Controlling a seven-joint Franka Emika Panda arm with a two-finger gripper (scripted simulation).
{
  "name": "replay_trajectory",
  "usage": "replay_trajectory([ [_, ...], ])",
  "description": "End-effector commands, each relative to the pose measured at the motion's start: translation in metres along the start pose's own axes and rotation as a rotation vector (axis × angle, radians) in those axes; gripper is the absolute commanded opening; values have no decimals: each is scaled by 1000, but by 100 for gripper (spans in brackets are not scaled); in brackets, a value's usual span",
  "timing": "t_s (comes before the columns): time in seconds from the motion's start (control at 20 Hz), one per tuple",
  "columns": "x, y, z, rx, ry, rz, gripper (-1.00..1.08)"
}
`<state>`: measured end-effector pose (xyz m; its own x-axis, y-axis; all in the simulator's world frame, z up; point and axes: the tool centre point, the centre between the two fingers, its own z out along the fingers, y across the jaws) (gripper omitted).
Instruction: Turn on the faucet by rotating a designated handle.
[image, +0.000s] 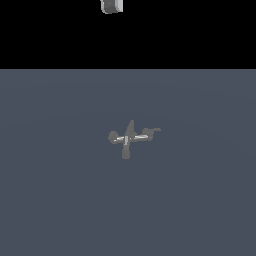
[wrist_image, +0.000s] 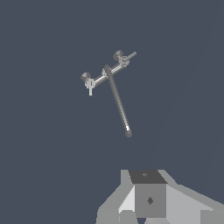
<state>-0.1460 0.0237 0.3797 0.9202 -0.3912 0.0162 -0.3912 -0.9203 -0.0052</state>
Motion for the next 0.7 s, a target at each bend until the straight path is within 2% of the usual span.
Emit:
replay_trajectory([
  [0.0,14,-7,19,1,-1,60,-100],
  [0.65,88,-27,108,0,-5,339,-100],
])
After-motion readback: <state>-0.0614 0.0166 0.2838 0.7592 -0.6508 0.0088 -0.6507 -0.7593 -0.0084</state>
